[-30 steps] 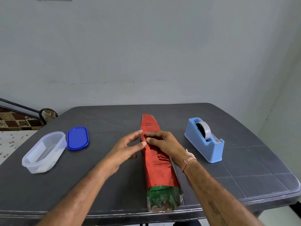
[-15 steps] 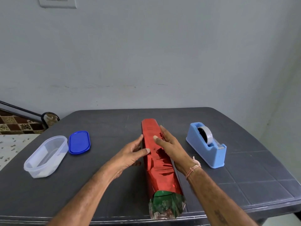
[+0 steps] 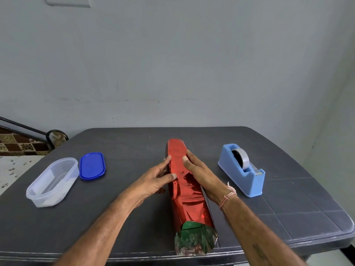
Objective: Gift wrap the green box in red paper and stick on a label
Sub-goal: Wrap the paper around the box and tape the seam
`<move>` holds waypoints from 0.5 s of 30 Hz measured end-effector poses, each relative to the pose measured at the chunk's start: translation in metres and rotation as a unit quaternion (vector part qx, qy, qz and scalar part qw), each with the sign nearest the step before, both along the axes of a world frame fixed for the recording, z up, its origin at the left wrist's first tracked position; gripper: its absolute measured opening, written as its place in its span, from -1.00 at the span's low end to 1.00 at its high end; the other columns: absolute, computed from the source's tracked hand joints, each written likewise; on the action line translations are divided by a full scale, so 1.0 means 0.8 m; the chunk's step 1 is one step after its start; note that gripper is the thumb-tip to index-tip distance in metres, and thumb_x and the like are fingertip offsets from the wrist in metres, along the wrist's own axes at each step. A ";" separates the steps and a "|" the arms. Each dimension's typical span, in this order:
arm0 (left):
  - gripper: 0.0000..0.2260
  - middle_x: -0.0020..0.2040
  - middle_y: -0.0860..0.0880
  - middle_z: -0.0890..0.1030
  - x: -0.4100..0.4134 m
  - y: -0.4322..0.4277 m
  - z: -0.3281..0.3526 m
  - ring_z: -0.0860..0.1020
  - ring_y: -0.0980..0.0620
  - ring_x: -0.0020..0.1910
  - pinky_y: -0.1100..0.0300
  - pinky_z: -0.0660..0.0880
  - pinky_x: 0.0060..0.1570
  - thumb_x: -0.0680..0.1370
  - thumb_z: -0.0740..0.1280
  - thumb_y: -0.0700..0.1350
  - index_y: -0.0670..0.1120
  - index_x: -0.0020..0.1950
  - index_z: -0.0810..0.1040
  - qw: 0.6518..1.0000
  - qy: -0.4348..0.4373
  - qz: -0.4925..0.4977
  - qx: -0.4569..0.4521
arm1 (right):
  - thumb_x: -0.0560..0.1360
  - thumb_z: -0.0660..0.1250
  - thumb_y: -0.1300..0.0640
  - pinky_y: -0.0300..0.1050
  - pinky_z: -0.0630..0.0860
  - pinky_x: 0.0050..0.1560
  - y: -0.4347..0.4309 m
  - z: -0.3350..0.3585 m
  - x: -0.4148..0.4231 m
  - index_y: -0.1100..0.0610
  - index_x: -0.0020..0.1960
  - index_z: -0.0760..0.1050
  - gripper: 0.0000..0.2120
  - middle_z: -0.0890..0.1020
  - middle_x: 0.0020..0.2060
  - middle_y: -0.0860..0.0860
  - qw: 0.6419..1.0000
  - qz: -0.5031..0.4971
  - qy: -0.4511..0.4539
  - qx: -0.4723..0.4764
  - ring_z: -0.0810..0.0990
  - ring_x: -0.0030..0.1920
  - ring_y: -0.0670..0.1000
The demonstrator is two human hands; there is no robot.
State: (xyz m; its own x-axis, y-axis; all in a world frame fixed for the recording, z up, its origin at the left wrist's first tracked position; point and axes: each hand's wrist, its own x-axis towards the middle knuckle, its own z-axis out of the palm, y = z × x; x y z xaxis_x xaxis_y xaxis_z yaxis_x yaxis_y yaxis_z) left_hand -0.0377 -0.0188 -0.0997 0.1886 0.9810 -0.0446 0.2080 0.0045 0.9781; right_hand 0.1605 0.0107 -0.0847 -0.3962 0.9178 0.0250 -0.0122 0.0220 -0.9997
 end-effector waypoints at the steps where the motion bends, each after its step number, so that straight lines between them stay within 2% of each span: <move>1: -0.29 0.66 0.15 0.14 0.000 0.000 0.001 0.17 0.18 0.59 0.33 0.37 0.14 0.59 0.44 0.00 0.27 0.63 0.14 1.000 0.001 0.001 -0.001 | 0.61 0.25 -0.26 0.04 0.26 0.56 0.000 -0.001 0.002 -0.09 0.67 0.05 -0.27 0.20 0.63 -0.05 1.000 -0.003 0.006 0.005 0.24 0.59 0.00; 3: -0.29 0.65 0.15 0.14 0.000 0.001 0.003 0.17 0.18 0.59 0.34 0.36 0.17 0.59 0.44 0.00 0.25 0.64 0.13 1.000 0.008 0.003 0.002 | 0.59 0.30 -0.23 0.06 0.30 0.54 -0.001 -0.001 0.009 -0.05 0.66 0.10 -0.26 0.25 0.61 -0.02 1.000 -0.025 0.009 0.017 0.27 0.58 0.02; 4: -0.28 0.66 0.14 0.14 0.000 0.001 0.004 0.16 0.19 0.59 0.30 0.34 0.26 0.59 0.44 0.00 0.23 0.64 0.13 1.000 0.012 0.003 0.006 | 0.59 0.34 -0.20 0.04 0.35 0.51 -0.003 0.000 0.014 -0.03 0.65 0.14 -0.27 0.30 0.58 -0.01 0.999 -0.039 0.000 0.025 0.31 0.56 0.02; 7: -0.28 0.66 0.14 0.12 0.000 0.000 0.006 0.16 0.28 0.51 0.08 0.17 0.51 0.59 0.43 -0.03 0.22 0.64 0.13 1.000 0.012 0.006 0.007 | 0.58 0.42 -0.06 -0.04 0.61 0.23 -0.005 0.005 0.037 0.03 0.52 0.40 -0.45 0.51 0.40 0.01 0.989 -0.106 -0.068 0.072 0.55 0.36 0.00; 9: -0.29 0.66 0.14 0.11 0.001 -0.002 0.008 0.17 0.32 0.45 0.11 0.16 0.48 0.60 0.43 -0.04 0.22 0.64 0.14 1.000 0.010 0.007 0.008 | 0.57 0.45 0.00 -0.13 0.67 0.05 -0.006 0.011 0.060 0.04 0.37 0.54 -0.61 0.64 0.21 -0.03 0.976 -0.154 -0.104 0.109 0.64 0.21 -0.02; 10: -0.30 0.66 0.14 0.11 0.002 -0.003 0.008 0.18 0.32 0.44 0.14 0.18 0.44 0.60 0.42 -0.04 0.22 0.64 0.14 1.000 0.010 0.006 0.012 | 0.56 0.46 -0.02 -0.16 0.64 0.03 -0.006 0.013 0.076 0.02 0.32 0.58 -0.65 0.66 0.14 -0.07 0.965 -0.183 -0.138 0.128 0.64 0.17 -0.03; 11: -0.31 0.66 0.14 0.11 0.002 -0.004 0.008 0.18 0.31 0.46 0.16 0.19 0.39 0.60 0.42 -0.04 0.23 0.63 0.14 1.000 0.010 0.006 0.015 | 0.55 0.46 -0.05 -0.17 0.60 0.06 -0.003 0.016 0.091 0.00 0.29 0.60 -0.66 0.66 0.12 -0.09 0.945 -0.220 -0.188 0.151 0.64 0.16 -0.04; 13: -0.31 0.66 0.13 0.11 0.004 -0.006 0.008 0.16 0.24 0.54 0.16 0.21 0.38 0.61 0.41 -0.04 0.23 0.63 0.14 1.000 0.009 0.005 0.020 | 0.52 0.45 -0.13 -0.03 0.53 0.23 0.003 0.020 0.129 -0.04 0.29 0.60 -0.62 0.63 0.20 -0.06 0.890 -0.293 -0.307 0.167 0.57 0.24 0.02; 14: -0.32 0.66 0.12 0.11 0.004 -0.006 0.008 0.16 0.19 0.57 0.14 0.22 0.39 0.61 0.40 -0.04 0.23 0.63 0.14 1.000 0.007 0.004 0.021 | 0.51 0.43 -0.15 0.07 0.50 0.29 0.007 0.023 0.146 -0.04 0.33 0.57 -0.57 0.60 0.27 0.00 0.872 -0.319 -0.342 0.146 0.52 0.30 0.08; 15: -0.32 0.66 0.12 0.11 0.004 -0.007 0.009 0.17 0.16 0.59 0.13 0.22 0.40 0.61 0.40 -0.04 0.22 0.64 0.14 1.000 0.005 0.003 0.021 | 0.51 0.43 -0.17 0.13 0.47 0.34 0.010 0.026 0.163 0.00 0.39 0.53 -0.50 0.55 0.33 0.05 0.868 -0.336 -0.350 0.105 0.48 0.35 0.14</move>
State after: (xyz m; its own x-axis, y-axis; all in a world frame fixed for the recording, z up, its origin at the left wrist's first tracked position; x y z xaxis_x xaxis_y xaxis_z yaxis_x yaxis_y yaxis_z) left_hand -0.0343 -0.0241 -0.0925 0.1828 0.9831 -0.0042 0.2173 -0.0362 0.9754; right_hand 0.2909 0.0190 -0.0642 0.2406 0.9520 0.1891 0.6833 -0.0278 -0.7296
